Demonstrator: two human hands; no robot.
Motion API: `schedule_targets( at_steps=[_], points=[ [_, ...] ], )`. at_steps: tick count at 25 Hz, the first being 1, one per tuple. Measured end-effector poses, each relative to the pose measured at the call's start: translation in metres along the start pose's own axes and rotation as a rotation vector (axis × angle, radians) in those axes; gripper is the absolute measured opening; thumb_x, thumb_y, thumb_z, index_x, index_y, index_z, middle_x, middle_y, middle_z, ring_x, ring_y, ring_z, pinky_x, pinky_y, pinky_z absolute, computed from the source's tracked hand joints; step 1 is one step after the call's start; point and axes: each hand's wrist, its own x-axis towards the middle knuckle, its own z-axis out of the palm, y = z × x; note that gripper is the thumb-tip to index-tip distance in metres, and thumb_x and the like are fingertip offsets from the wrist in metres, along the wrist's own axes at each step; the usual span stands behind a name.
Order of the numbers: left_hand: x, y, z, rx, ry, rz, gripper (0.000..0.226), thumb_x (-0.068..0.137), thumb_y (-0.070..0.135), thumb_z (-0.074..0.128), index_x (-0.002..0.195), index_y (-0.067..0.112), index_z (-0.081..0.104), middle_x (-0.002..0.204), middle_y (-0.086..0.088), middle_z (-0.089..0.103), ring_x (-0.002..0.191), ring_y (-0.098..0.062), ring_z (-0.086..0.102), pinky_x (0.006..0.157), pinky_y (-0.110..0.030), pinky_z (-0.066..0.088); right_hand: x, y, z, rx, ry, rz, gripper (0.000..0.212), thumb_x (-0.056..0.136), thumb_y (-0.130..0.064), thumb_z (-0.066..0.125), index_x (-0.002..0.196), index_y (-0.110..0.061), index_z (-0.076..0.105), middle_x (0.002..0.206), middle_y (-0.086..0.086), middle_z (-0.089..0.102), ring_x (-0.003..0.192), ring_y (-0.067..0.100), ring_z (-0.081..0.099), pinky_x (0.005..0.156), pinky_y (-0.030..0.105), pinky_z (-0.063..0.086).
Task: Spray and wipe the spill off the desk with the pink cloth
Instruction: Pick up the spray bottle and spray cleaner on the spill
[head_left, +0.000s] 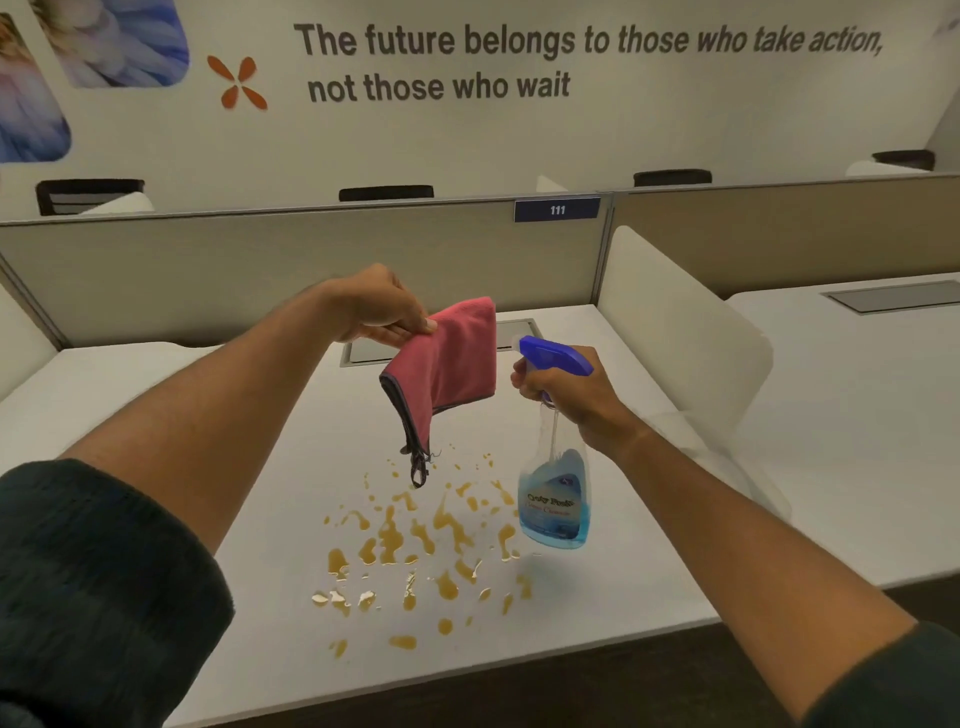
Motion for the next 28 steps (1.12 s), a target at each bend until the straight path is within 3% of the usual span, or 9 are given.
schedule_targets(
  at_steps=[5, 10, 19, 25, 28],
  points=[
    [0.006, 0.005, 0.016, 0.019, -0.046, 0.025, 0.007, 0.078, 0.000, 0.075, 0.083, 0.000, 0.070, 0.064, -0.004, 0.070, 0.053, -0.008, 0.067, 0.052, -0.020, 0.056, -0.002, 0.003, -0.025, -0.001, 0.011, -0.056, 0.034, 0.079, -0.005, 0.074, 0.112, -0.007, 0.066, 0.100, 0.008, 0.073, 0.092, 0.019, 0.069, 0.074, 0.027, 0.056],
    [0.014, 0.006, 0.029, 0.031, -0.069, 0.026, 0.006, 0.078, 0.000, 0.074, 0.083, 0.001, 0.071, 0.068, -0.005, 0.071, 0.053, -0.007, 0.066, 0.052, -0.018, 0.055, 0.010, 0.000, -0.058, -0.013, -0.063, -0.081, 0.021, 0.082, -0.001, 0.070, 0.099, -0.014, 0.069, 0.094, 0.003, 0.074, 0.085, 0.009, 0.072, 0.067, 0.017, 0.055],
    [0.034, -0.003, 0.048, 0.017, -0.076, -0.043, 0.004, 0.079, -0.001, 0.074, 0.082, 0.000, 0.072, 0.060, -0.003, 0.070, 0.050, -0.007, 0.065, 0.051, -0.018, 0.054, 0.070, 0.035, -0.105, 0.060, -0.079, -0.006, 0.049, 0.081, -0.005, 0.073, 0.127, 0.000, 0.056, 0.117, 0.017, 0.067, 0.108, 0.029, 0.065, 0.072, 0.023, 0.057],
    [0.050, -0.006, 0.061, 0.004, -0.052, -0.094, 0.004, 0.078, -0.002, 0.074, 0.079, 0.001, 0.072, 0.060, -0.002, 0.071, 0.052, -0.008, 0.067, 0.052, -0.018, 0.055, 0.110, 0.064, -0.118, 0.091, -0.113, -0.014, 0.037, 0.082, -0.002, 0.070, 0.118, -0.004, 0.061, 0.106, 0.011, 0.070, 0.100, 0.027, 0.066, 0.072, 0.023, 0.058],
    [0.057, -0.007, 0.065, -0.002, -0.033, -0.116, 0.004, 0.078, -0.002, 0.074, 0.079, 0.001, 0.072, 0.057, 0.000, 0.070, 0.050, -0.007, 0.066, 0.052, -0.018, 0.055, 0.130, 0.076, -0.119, 0.095, -0.123, -0.011, 0.039, 0.081, -0.001, 0.071, 0.120, 0.000, 0.060, 0.110, 0.018, 0.069, 0.102, 0.031, 0.065, 0.073, 0.025, 0.058]
  ],
)
